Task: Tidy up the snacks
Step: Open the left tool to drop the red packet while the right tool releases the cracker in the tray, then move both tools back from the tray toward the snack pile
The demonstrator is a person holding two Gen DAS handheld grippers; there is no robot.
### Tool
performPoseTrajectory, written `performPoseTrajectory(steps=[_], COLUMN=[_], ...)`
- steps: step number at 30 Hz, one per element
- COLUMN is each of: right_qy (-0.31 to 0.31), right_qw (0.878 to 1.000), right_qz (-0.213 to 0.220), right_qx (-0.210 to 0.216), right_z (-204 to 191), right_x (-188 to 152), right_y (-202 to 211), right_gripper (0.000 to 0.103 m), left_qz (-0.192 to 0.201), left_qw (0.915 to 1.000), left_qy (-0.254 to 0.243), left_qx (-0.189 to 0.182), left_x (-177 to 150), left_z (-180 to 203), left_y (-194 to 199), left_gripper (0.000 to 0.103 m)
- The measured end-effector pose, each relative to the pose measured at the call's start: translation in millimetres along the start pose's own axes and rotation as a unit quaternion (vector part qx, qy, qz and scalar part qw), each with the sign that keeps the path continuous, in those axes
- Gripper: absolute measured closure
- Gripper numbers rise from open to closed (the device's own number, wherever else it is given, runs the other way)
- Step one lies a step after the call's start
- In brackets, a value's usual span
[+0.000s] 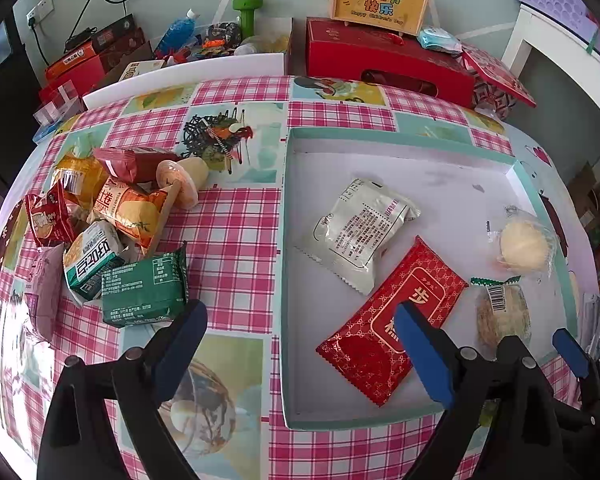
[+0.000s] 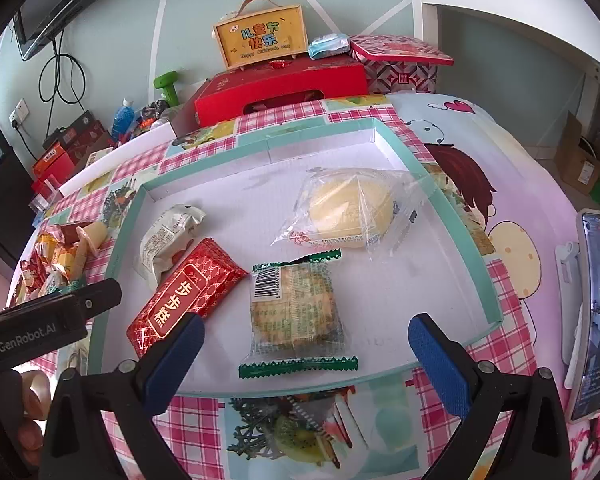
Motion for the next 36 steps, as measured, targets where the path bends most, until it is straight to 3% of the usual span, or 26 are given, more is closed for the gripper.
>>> performPoseTrajectory(steps=[20,36], right_qy=[-0.003,0.027], right_qw=[1.0,0.999], right_qz=[-0.006,-0.014], right_qx=[-0.009,-0.014], right_z=[-8,-65], right_x=[0,-6], right_y=[17,65], right_gripper=[0.0,0.0], left_qz=[0.004,0.001], left_qw=[0.9998,0.9968], left_qy=[0.012,0.067], left_qx=[0.017,0.045], left_x=[0,-20], left_z=[-13,-99], left_y=[15,62], left_gripper=[0.008,0.008])
Point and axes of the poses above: each gripper's, at about its wrist camera, not at the fingertips, and y roughly against the way its jaws point, z to its right, x to its top, the point moved 1 cm from there along -y, roughly the way its jaws point, and after that the axes turned 3 degrees about -y, right-handed, at the moved point
